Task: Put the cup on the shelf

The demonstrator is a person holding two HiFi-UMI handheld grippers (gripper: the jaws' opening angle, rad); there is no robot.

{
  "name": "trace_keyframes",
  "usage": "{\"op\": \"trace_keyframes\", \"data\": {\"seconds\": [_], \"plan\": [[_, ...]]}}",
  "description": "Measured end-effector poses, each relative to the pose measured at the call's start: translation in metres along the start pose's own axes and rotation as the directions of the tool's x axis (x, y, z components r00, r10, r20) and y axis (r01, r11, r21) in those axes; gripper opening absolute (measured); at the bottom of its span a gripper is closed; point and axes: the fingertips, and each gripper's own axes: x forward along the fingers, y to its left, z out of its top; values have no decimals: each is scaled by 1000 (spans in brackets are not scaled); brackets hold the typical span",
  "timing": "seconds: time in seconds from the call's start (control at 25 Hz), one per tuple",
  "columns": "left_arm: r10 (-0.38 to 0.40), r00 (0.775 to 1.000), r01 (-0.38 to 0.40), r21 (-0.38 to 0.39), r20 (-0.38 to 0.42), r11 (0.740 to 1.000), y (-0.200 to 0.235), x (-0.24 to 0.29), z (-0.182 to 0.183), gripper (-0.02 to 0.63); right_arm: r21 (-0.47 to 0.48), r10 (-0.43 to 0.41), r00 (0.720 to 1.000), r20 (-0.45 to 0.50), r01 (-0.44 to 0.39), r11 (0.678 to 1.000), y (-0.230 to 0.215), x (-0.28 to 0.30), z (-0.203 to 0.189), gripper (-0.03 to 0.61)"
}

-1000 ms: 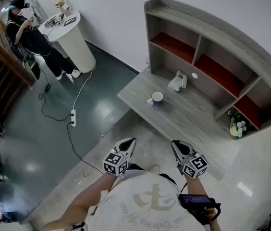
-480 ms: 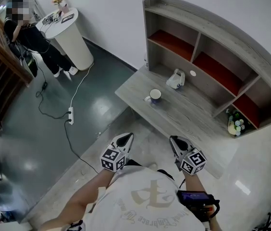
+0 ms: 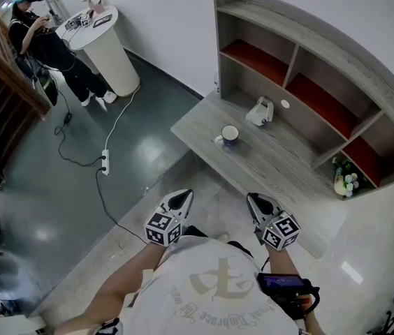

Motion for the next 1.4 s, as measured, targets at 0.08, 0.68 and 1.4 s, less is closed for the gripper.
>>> {"op": "trace_keyframes", "data": {"seconds": [0.08,0.68,1.4], "plan": [[6,1000,-6,-1,-2,1000,2,-2,-1,2,4,3,1000,-3,-3,1000,1,2,-1,5],[53,998,-54,-43,-27,998,22,-19,-15,2,29,29,999,-38,-28,999,8,22,-13,5],[-138,989,137,-28,-50,990,66,87,18,2,19,-133,989,-65,134,991,-59,69,13,5]]}}
